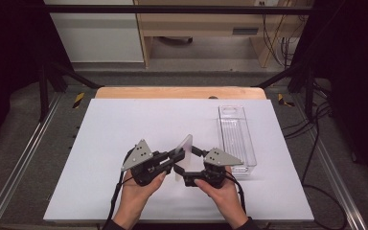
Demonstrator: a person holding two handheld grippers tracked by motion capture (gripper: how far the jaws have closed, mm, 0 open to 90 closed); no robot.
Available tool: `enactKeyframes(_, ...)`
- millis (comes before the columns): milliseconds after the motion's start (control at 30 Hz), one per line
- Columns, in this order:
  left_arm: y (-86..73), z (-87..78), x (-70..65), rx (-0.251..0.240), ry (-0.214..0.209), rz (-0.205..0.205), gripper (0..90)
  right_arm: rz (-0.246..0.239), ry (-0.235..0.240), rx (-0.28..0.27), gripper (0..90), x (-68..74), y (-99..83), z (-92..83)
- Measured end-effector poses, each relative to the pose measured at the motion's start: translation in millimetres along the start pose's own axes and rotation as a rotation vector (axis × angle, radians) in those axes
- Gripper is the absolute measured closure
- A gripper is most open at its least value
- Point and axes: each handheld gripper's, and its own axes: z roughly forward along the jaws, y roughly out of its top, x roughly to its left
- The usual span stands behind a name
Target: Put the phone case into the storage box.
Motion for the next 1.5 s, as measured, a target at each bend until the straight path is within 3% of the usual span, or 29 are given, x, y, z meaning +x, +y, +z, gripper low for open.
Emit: enactKeyframes(1500,-1.3,2.1,1.6,0.008,-0.014,-0.023,81.0,0.026,0.021,0.010,17.2,-3.2,-1.9,4.7)
